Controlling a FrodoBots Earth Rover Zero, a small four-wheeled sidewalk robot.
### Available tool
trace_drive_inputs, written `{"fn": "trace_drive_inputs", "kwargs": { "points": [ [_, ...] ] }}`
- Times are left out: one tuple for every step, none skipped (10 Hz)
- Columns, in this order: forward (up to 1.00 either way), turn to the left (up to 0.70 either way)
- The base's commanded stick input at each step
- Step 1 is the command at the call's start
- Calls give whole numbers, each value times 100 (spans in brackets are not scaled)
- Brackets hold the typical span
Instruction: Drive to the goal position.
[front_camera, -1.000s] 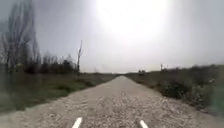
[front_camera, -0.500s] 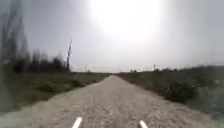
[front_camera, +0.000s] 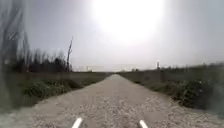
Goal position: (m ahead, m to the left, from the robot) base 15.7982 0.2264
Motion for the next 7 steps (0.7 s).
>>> {"fn": "trace_drive_inputs", "kwargs": {
  "points": [
    [85,-7],
    [85,-3],
    [81,0],
    [70,0],
    [70,0],
    [70,0],
    [70,0]
  ]
}}
